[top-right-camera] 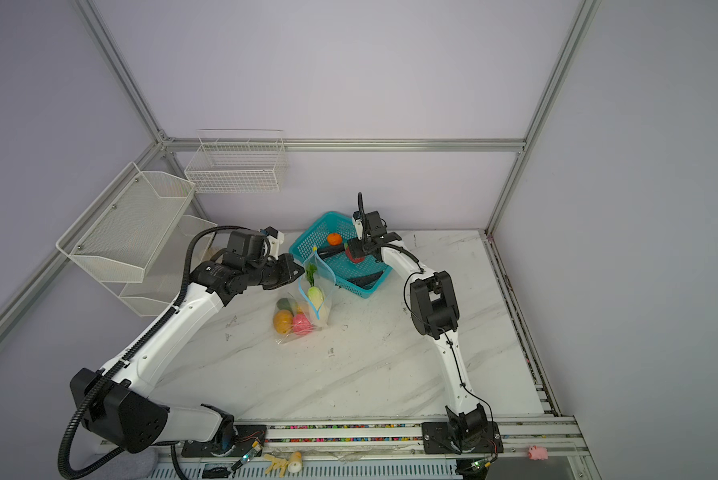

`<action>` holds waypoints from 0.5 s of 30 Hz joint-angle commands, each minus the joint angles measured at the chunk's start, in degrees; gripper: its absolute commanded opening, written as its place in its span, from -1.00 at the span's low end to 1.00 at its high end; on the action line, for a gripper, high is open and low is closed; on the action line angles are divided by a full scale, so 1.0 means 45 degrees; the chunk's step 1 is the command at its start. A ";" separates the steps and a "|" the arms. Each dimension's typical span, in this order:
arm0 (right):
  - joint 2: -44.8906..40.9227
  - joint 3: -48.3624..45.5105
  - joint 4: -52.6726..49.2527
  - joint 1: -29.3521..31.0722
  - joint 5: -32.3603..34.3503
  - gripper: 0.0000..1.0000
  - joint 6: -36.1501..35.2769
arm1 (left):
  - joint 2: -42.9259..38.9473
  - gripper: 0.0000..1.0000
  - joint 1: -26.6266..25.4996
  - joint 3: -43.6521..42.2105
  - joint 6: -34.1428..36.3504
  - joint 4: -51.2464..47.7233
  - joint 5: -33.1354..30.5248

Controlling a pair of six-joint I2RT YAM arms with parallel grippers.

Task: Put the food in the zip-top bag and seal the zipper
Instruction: 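Lower the right gripper onto the red pepper and close on it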

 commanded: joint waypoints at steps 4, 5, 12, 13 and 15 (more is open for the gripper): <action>0.0933 0.1180 -0.0579 0.0058 0.0149 0.65 -0.0914 | -0.0026 -1.00 0.0062 -0.0425 0.0151 0.0587 0.0351; 0.1132 0.1397 -0.0623 0.0066 0.0171 0.67 -0.0968 | -0.0027 -1.00 0.0072 -0.0417 0.0158 0.0586 0.0350; 0.2469 0.2920 -0.0955 0.0064 0.0045 0.76 -0.1097 | -0.0007 -1.00 0.0067 -0.0444 0.0189 0.0586 0.0363; 0.2625 0.3070 -0.0978 0.0072 -0.0001 0.76 -0.1097 | -0.0006 -1.00 0.0067 -0.0447 0.0187 0.0596 0.0359; 0.2858 0.3363 -0.1017 0.0062 -0.0088 0.76 -0.1058 | -0.0009 -1.00 0.0069 -0.0500 0.0185 0.0636 0.0386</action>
